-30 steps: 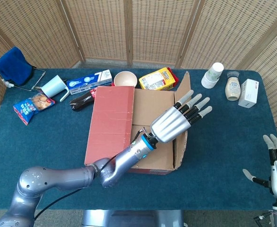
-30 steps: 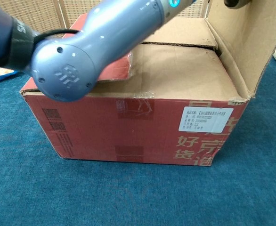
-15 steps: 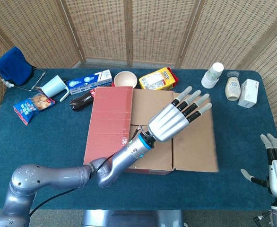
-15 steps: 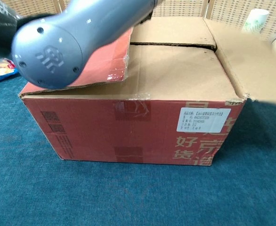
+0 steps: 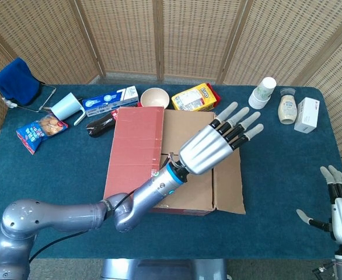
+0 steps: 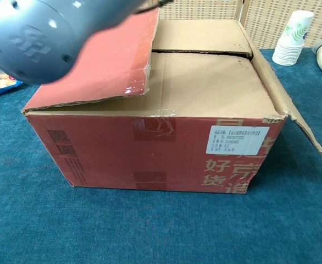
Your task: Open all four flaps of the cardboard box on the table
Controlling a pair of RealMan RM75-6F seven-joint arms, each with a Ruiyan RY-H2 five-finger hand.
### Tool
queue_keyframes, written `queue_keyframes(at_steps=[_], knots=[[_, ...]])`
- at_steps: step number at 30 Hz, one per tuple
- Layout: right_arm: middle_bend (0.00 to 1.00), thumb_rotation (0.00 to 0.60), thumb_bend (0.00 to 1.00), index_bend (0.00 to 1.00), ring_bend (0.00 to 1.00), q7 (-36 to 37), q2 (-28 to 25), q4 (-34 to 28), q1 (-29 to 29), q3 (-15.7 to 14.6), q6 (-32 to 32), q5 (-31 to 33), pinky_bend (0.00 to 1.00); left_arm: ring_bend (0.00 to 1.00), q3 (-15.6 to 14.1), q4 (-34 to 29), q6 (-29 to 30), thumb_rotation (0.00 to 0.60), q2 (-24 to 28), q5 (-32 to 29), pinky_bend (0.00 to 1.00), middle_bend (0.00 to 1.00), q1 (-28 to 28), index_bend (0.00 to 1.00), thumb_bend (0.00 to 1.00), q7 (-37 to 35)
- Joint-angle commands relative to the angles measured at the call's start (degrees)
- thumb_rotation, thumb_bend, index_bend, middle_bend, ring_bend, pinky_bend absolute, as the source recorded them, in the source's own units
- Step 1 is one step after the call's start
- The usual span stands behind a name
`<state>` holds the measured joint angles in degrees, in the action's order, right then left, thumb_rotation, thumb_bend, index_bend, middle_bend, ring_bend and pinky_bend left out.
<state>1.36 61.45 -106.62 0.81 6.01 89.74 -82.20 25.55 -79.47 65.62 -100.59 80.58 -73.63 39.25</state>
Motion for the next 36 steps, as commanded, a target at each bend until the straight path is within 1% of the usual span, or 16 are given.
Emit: queue_keyframes(at_steps=[1, 6, 12, 14, 16, 19, 22, 27, 29, 32, 36], knots=[[0.0, 0.6, 0.09, 0.0, 0.0, 0.18, 0.02, 0.07, 0.0, -0.14, -0.03, -0.32, 0.0, 0.0, -0.52, -4.36, 1.41, 0.6, 4.06, 0.3, 0.1, 0.0, 2.41, 0.01, 0.0, 1.29], [0.0, 0.6, 0.09, 0.0, 0.0, 0.23, 0.2, 0.6, -0.11, -0.37, -0.11, -1.09, 0.0, 0.0, -2.3, -13.13, 2.36, 0.6, 12.09, -1.37, 0.11, 0.0, 7.8, 0.01, 0.0, 3.26], [0.0, 0.6, 0.09, 0.0, 0.0, -0.85, 0.63, 0.7, -0.23, -0.56, -0.38, -1.09, 0.0, 0.0, -3.84, -24.17, 2.42, 0.6, 23.53, -6.93, 0.11, 0.0, 14.62, 0.02, 0.0, 6.1], [0.0, 0.6, 0.09, 0.0, 0.0, -1.2, 0.75, 0.74, -0.3, -0.52, -0.47, -0.96, 0.0, 0.0, -4.26, -26.7, 2.6, 0.6, 26.74, -8.02, 0.11, 0.0, 16.46, 0.02, 0.0, 5.77], [0.0, 0.6, 0.09, 0.0, 0.0, -1.67, 0.94, 0.81, -0.38, -0.49, -0.59, -0.76, 0.0, 0.0, -5.08, -29.53, 3.55, 0.6, 31.3, -8.34, 0.1, 0.0, 19.41, 0.02, 0.0, 4.65], [0.0, 0.6, 0.09, 0.0, 0.0, -2.17, 1.13, 0.86, -0.47, -0.55, -0.82, -0.63, 0.0, 0.0, -6.49, -32.09, 4.96, 0.6, 36.4, -7.17, 0.1, 0.0, 23.03, 0.02, 0.0, 2.54], [0.0, 0.6, 0.09, 0.0, 0.0, -2.95, 1.39, 0.87, -0.66, -0.66, -1.15, -0.63, 0.0, 0.0, -8.8, -34.33, 6.87, 0.6, 42.13, -5.21, 0.09, 0.0, 27.79, 0.02, 0.0, -0.7], [0.0, 0.6, 0.09, 0.0, 0.0, -3.93, 1.77, 1.04, -0.87, -0.86, -1.33, -1.03, 0.0, 0.0, -13.35, -34.98, 9.31, 0.6, 47.68, 0.09, 0.07, 0.0, 34.13, 0.02, 0.0, -6.63], [0.0, 0.6, 0.09, 0.0, 0.0, -4.71, 1.95, 1.22, -0.94, -0.98, -1.39, -1.17, 0.0, 0.0, -17.42, -34.6, 12.04, 0.6, 49.82, 3.99, 0.07, 0.0, 39.06, 0.02, 0.0, -10.56], [0.0, 0.6, 0.09, 0.0, 0.0, -5.26, 2.06, 1.22, -0.9, -0.95, -1.26, -1.04, 0.0, 0.0, -21.54, -31.96, 16.21, 0.6, 50.77, 9.23, 0.06, 0.0, 44.46, 0.02, 0.0, -16.19], [0.0, 0.6, 0.09, 0.0, 0.0, -5.68, 2.19, 1.12, -0.86, -0.9, -1.05, -0.99, 0.0, 0.0, -25.03, -28.36, 20.0, 0.6, 50.66, 12.22, 0.05, 0.0, 49.65, 0.02, 0.0, -21.35]])
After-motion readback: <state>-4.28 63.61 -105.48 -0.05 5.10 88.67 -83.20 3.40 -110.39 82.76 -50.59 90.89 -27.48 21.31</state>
